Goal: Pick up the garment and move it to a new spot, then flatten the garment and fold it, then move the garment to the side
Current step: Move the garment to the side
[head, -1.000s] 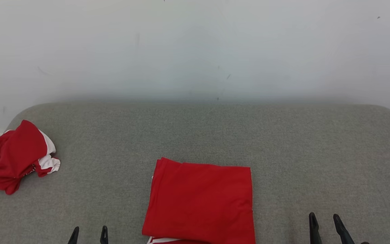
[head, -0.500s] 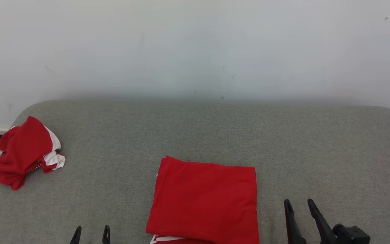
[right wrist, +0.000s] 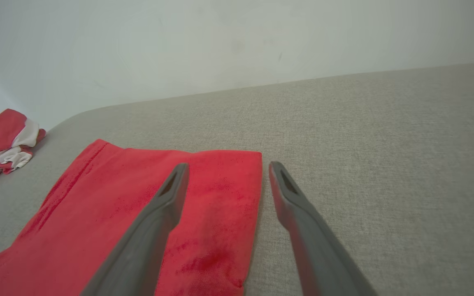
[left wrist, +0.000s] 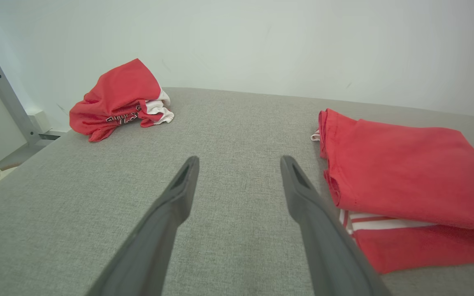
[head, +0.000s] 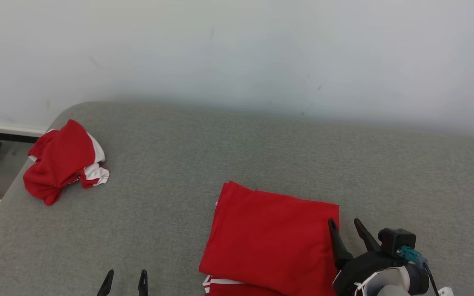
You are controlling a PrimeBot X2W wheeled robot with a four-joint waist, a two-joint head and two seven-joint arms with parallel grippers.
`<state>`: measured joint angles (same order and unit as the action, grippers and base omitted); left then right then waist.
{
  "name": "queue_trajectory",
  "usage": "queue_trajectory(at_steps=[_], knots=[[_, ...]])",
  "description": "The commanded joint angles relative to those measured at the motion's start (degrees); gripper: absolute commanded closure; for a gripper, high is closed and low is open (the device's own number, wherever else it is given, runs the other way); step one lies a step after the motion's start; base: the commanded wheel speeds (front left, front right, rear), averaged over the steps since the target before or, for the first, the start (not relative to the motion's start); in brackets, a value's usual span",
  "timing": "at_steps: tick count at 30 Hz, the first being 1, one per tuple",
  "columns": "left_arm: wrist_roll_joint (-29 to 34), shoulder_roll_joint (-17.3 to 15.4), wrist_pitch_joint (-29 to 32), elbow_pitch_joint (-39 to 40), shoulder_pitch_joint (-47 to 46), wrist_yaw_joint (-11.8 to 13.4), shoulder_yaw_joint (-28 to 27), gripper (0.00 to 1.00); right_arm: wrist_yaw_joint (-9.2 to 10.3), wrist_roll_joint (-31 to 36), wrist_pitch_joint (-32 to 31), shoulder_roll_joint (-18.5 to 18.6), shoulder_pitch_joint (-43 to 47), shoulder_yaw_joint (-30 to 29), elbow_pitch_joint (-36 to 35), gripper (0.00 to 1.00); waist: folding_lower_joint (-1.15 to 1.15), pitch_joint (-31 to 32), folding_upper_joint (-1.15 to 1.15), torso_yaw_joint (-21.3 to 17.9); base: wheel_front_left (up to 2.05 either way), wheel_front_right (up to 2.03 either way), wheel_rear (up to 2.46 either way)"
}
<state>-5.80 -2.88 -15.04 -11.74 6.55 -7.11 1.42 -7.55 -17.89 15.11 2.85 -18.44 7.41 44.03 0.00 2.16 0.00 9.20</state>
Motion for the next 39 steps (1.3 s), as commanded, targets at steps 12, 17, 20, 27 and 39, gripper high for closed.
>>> queue_trajectory(at_steps=[12, 17, 20, 27, 39], knots=[[-0.49, 0.01, -0.18, -0.36, -1.51, -0.08, 0.55, 0.0, 0.1, -6.61, 0.03, 0.06, -5.15, 4.74, 19.0, 0.0, 0.0, -0.96, 0.0, 2.99, 0.0, 0.0, 0.0], [-0.82, 0.0, -0.18, -0.53, -1.9, -0.1, 0.46, 0.0, 0.1, -12.67, -0.2, -0.12, -5.87, 11.4, 21.85, 0.58, 0.0, -1.04, 0.0, 2.77, 0.0, 0.0, 0.0], [-1.0, 0.0, -0.18, -0.55, -2.12, -0.11, 0.51, 0.0, 0.1, -14.36, -0.16, -0.11, -6.86, 12.78, 21.41, 1.0, 0.0, -1.15, 0.0, 2.59, 0.0, 0.0, 0.0], [-1.87, 0.0, -0.18, 0.39, -1.8, 0.38, -0.47, 0.0, 0.1, -8.6, 0.05, 0.56, -11.24, 8.15, 20.74, 1.0, 0.0, -2.12, 0.0, 0.94, 0.0, 0.0, 0.0], [-3.65, 0.02, -0.17, 2.95, -5.68, 0.86, -1.33, 0.0, 0.1, 3.79, 0.05, 8.73, -24.36, 5.42, 17.2, 1.0, 0.0, -10.92, 0.0, -6.82, 0.0, 0.0, 0.0]])
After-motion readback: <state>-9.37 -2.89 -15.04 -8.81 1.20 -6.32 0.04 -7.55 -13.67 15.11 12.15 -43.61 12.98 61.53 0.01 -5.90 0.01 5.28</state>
